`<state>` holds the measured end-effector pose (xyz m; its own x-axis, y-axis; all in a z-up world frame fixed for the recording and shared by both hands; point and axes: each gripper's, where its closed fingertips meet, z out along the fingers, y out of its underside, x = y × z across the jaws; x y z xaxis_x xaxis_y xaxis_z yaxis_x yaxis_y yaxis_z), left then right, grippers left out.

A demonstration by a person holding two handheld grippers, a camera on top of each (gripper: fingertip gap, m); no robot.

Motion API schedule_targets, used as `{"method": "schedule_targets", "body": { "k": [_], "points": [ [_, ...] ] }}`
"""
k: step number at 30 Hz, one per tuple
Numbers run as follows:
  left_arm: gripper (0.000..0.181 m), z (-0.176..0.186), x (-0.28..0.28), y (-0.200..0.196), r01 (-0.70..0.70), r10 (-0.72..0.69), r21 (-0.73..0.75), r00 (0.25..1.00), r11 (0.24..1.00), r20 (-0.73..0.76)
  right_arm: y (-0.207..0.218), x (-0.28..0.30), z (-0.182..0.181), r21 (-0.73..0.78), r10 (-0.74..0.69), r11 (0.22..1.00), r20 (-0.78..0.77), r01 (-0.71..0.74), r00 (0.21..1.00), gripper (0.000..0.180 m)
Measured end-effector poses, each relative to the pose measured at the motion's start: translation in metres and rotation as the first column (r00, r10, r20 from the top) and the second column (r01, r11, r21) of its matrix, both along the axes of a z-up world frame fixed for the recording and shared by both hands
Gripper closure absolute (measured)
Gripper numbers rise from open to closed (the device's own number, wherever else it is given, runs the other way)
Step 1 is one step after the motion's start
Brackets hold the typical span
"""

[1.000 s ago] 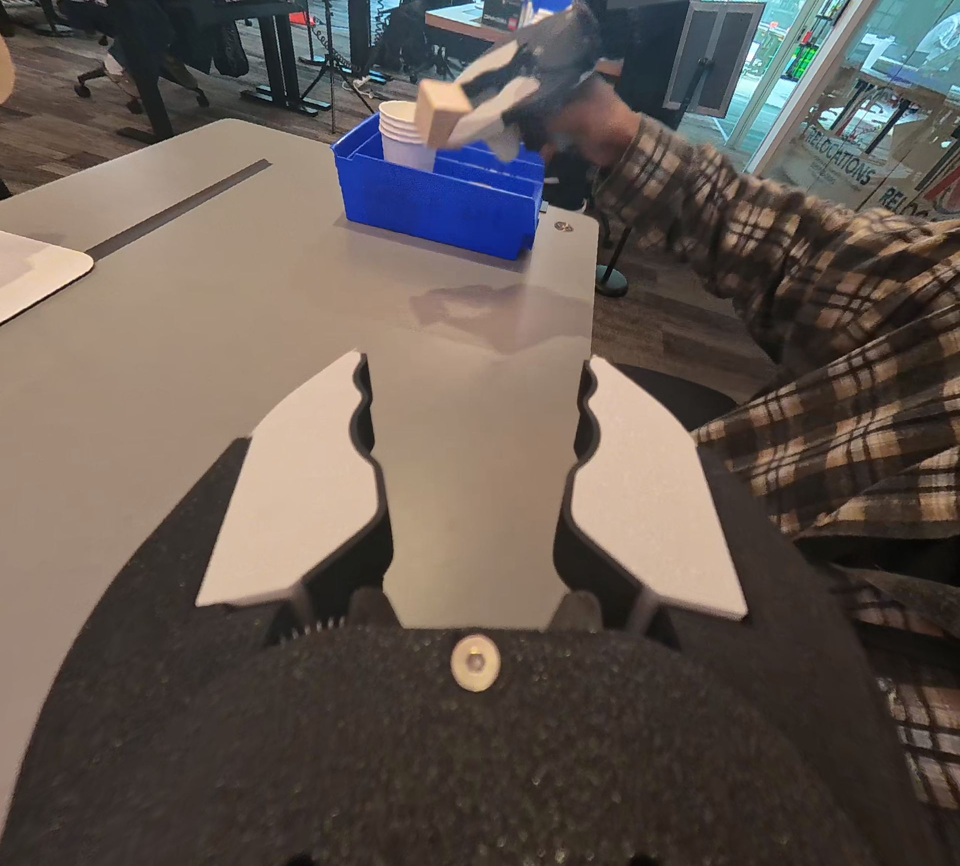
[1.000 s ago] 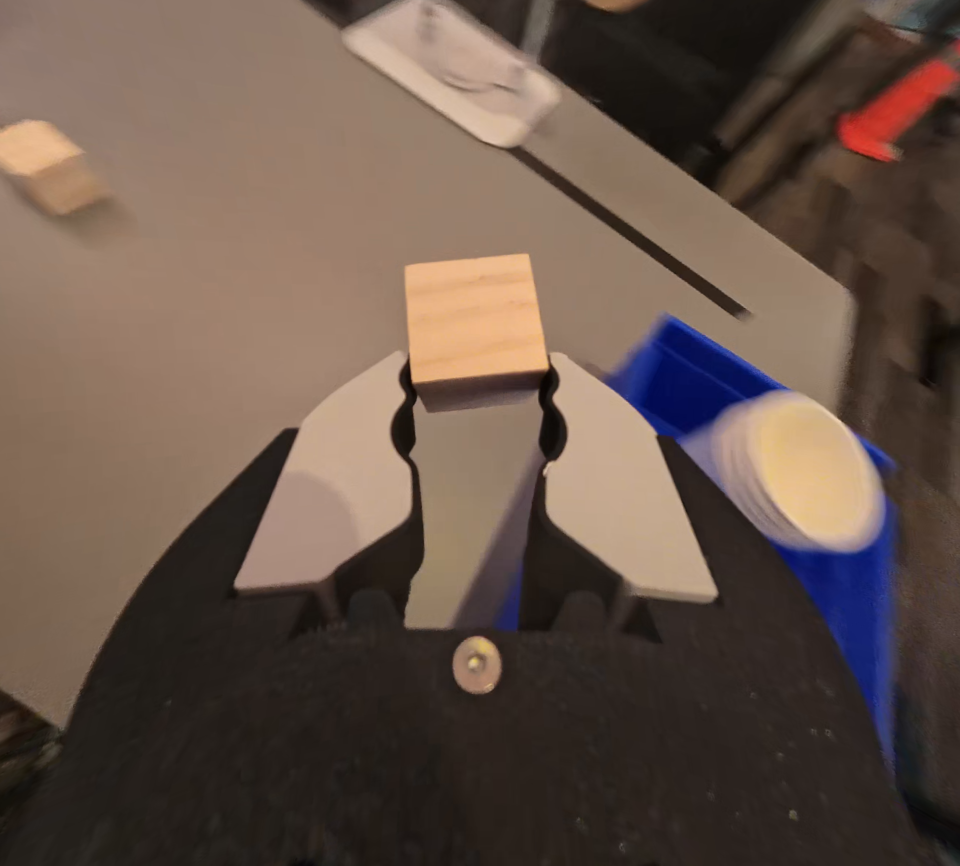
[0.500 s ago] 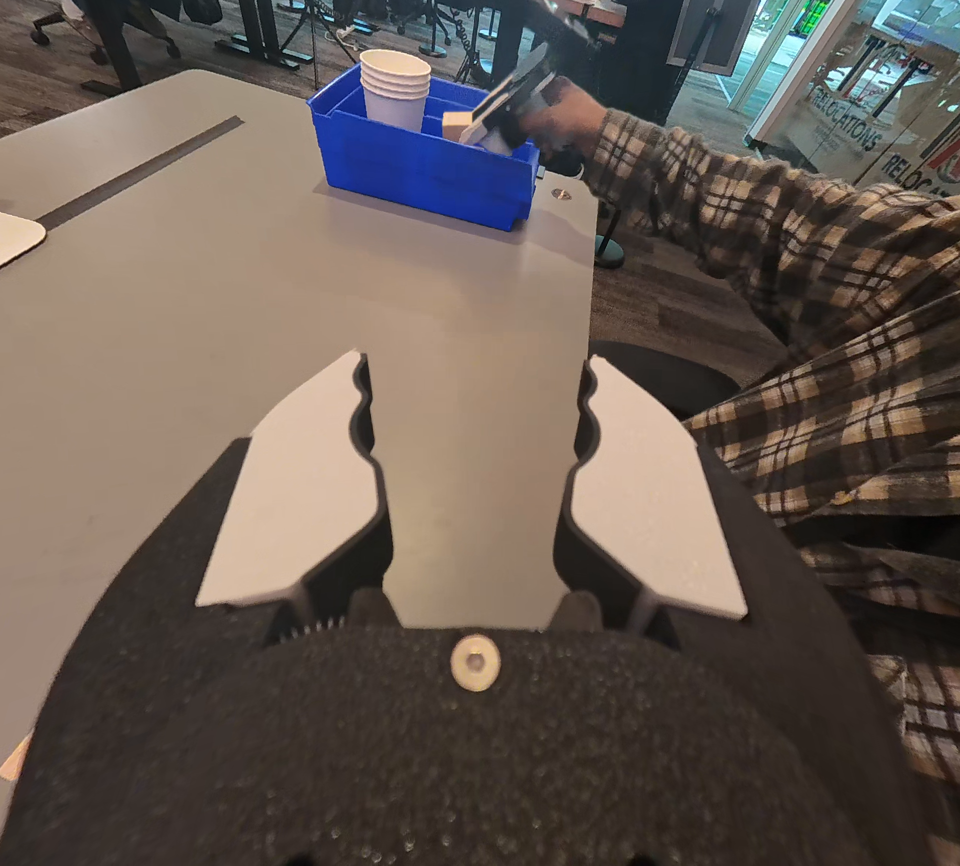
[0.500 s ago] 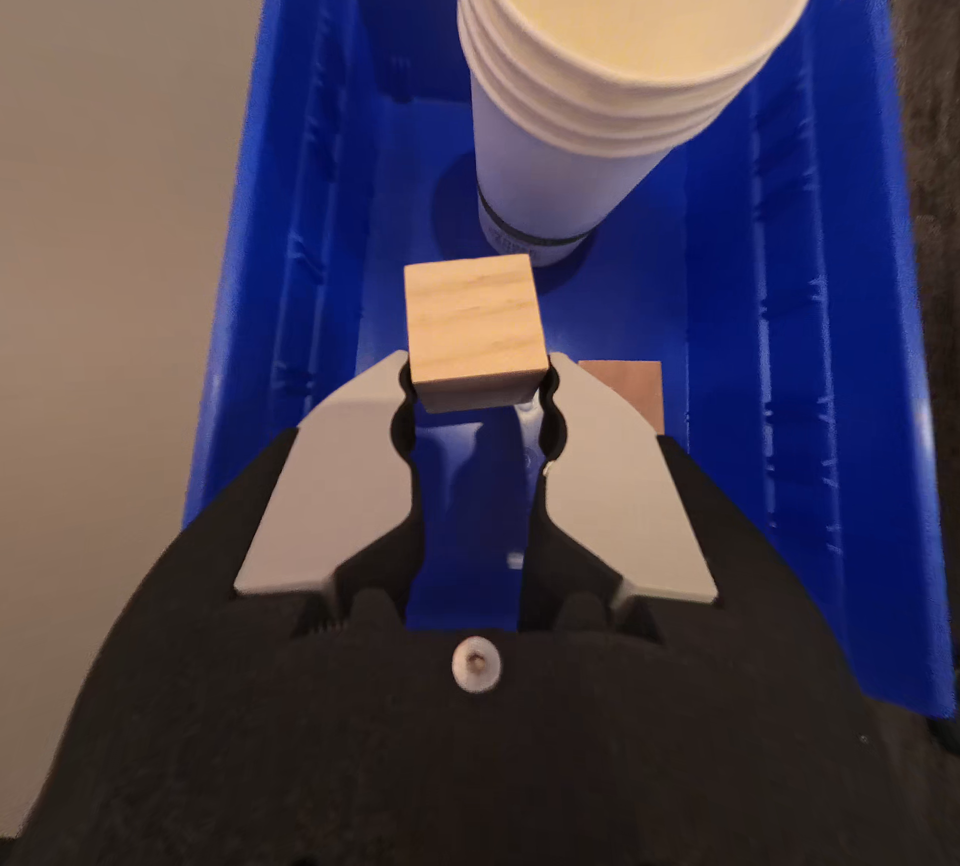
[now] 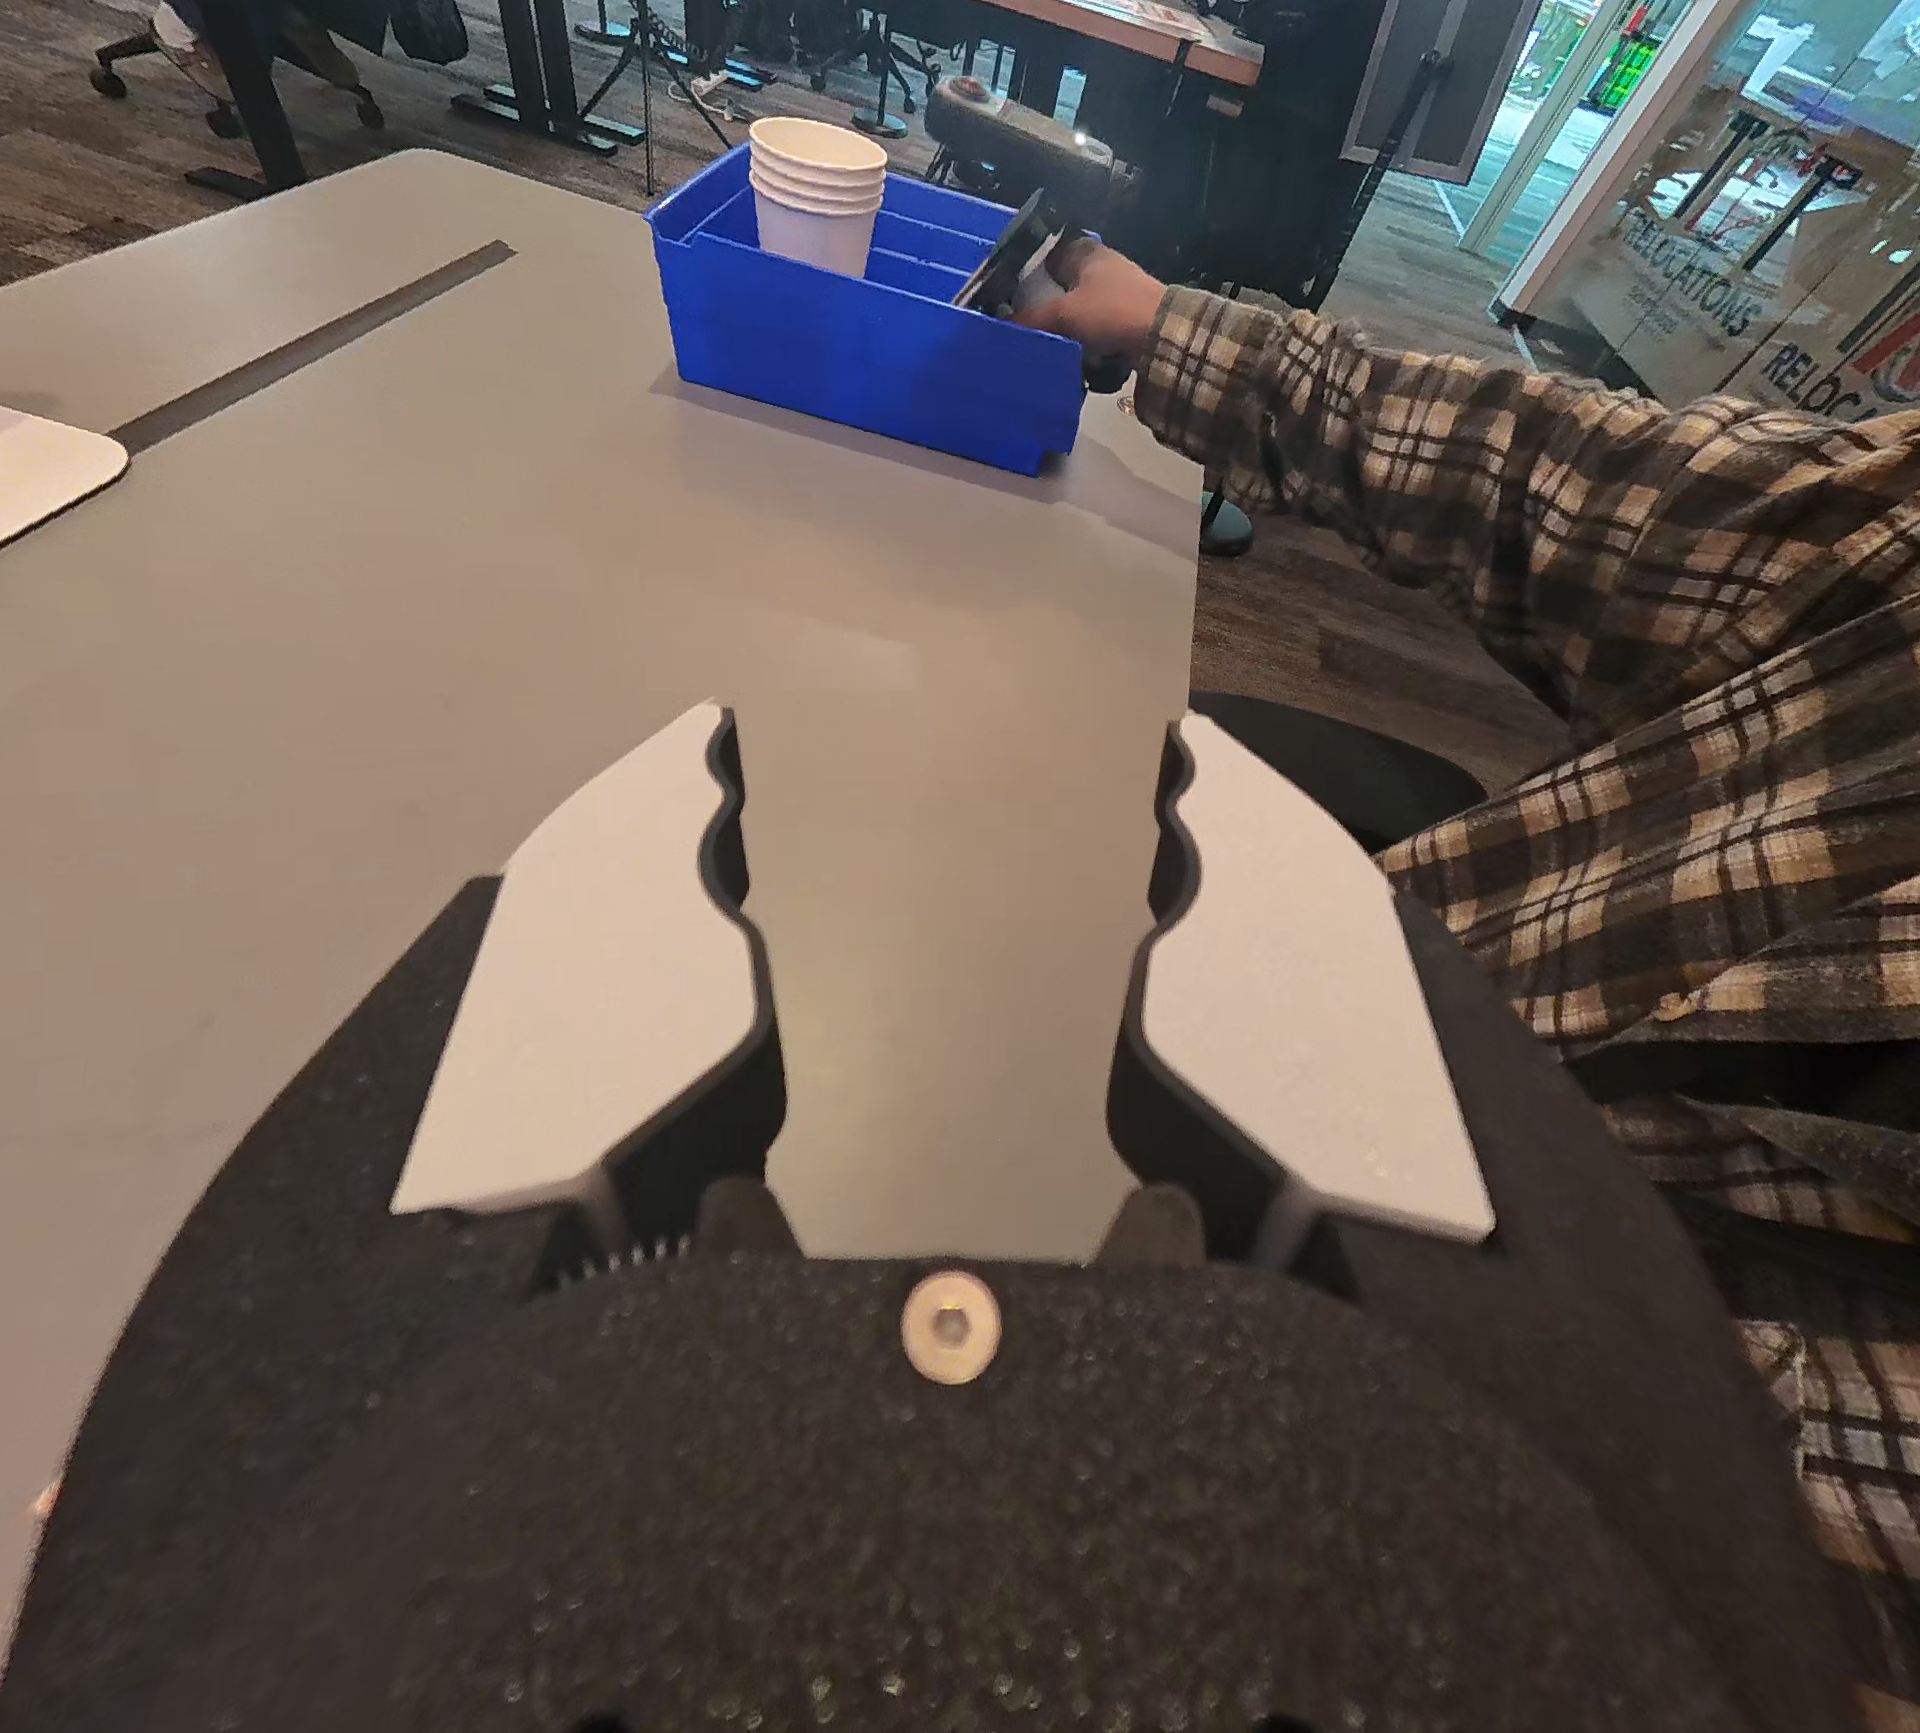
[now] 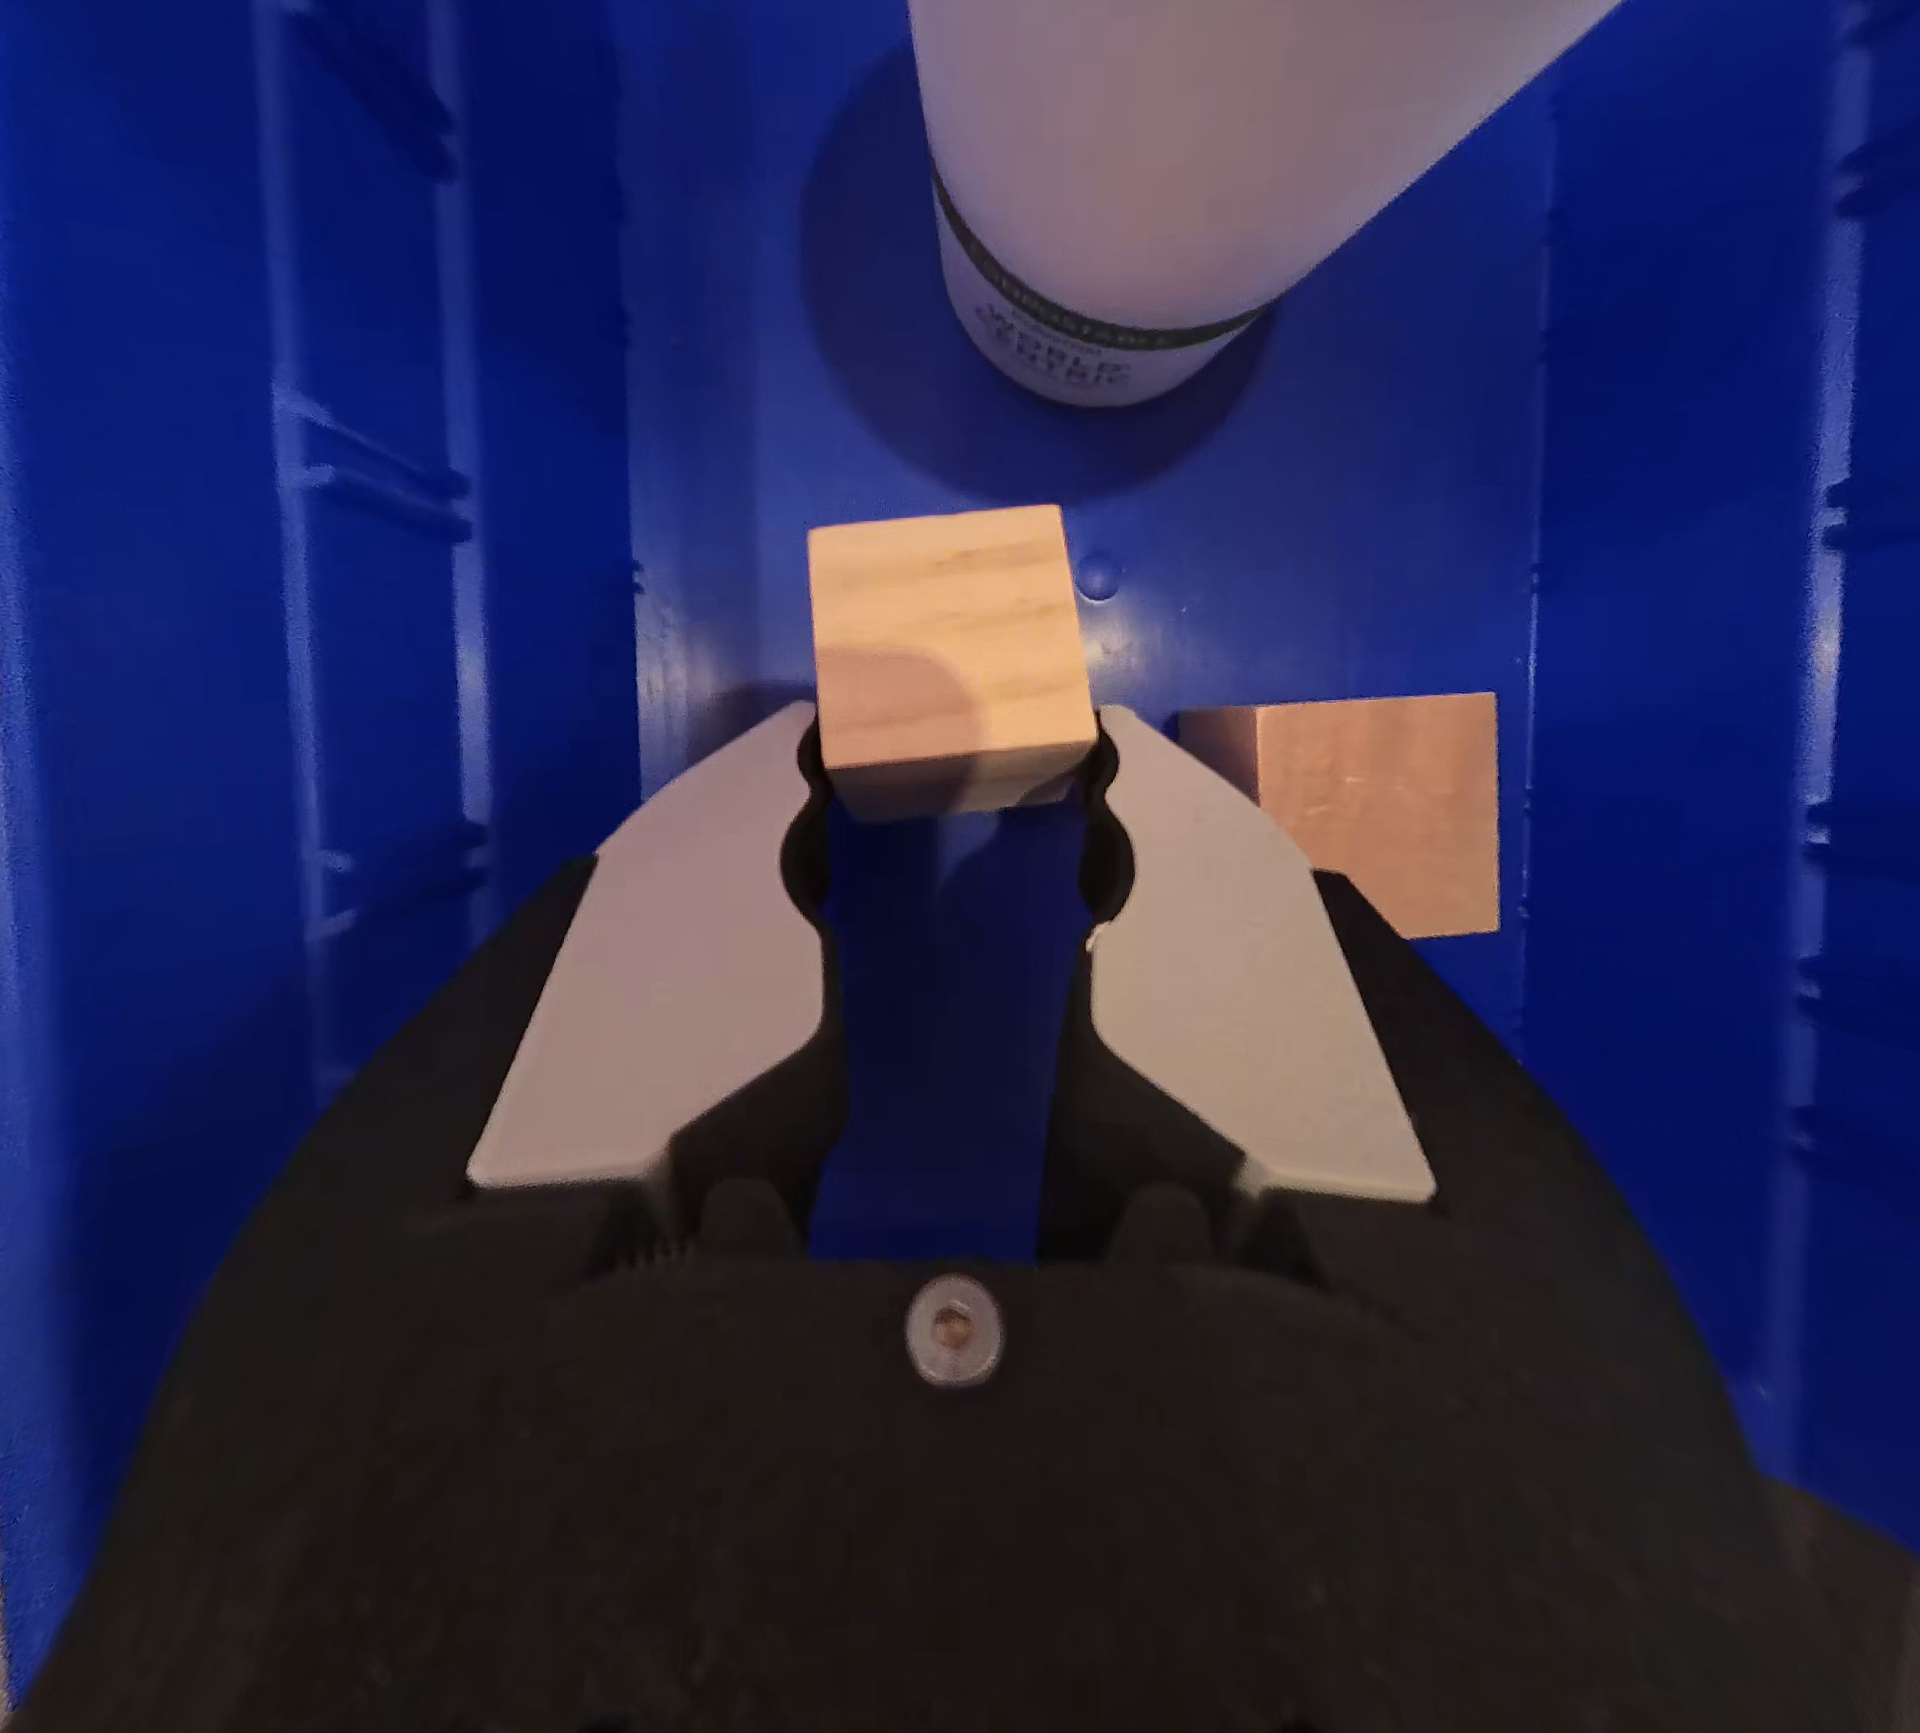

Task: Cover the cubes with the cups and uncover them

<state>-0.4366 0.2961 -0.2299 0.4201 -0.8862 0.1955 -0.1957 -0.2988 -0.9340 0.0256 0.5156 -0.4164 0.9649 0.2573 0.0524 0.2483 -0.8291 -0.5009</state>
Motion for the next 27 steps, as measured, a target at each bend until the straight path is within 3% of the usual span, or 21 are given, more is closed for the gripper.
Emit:
{"method": "schedule_targets", "body": {
  "k": [5, 8, 14, 21, 27],
  "points": [
    [0.105, -0.002, 0.002, 0.001, 0.004, -0.004, -0.008, 1.0, 1.0, -0.003, -0.007, -0.004, -0.005, -0.063, 0.021, 0.998, 0.013, -0.02, 1.0, 0.133],
    [0.105, -0.004, 0.003, 0.001, 0.008, -0.008, -0.009, 1.0, 1.0, -0.013, -0.011, -0.003, -0.008, -0.1, 0.031, 0.995, 0.029, -0.028, 0.999, 0.121],
    [0.105, -0.006, 0.002, 0.004, 0.001, -0.001, -0.02, 1.0, 1.0, -0.005, -0.015, -0.007, 0.031, -0.04, 0.06, 0.997, -0.074, -0.063, 0.995, 0.103],
    [0.105, -0.013, 0.008, 0.008, 0.01, -0.01, -0.045, 1.0, 0.999, -0.009, -0.017, 0.033, 0.095, 0.063, 0.093, 0.993, 0.064, -0.097, 0.994, 0.104],
    [0.105, -0.02, 0.014, 0.008, 0.019, -0.02, -0.058, 0.999, 0.998, -0.028, -0.02, 0.056, 0.085, 0.019, 0.107, 0.994, 0.086, -0.109, 0.99, 0.107]
  ]
}}
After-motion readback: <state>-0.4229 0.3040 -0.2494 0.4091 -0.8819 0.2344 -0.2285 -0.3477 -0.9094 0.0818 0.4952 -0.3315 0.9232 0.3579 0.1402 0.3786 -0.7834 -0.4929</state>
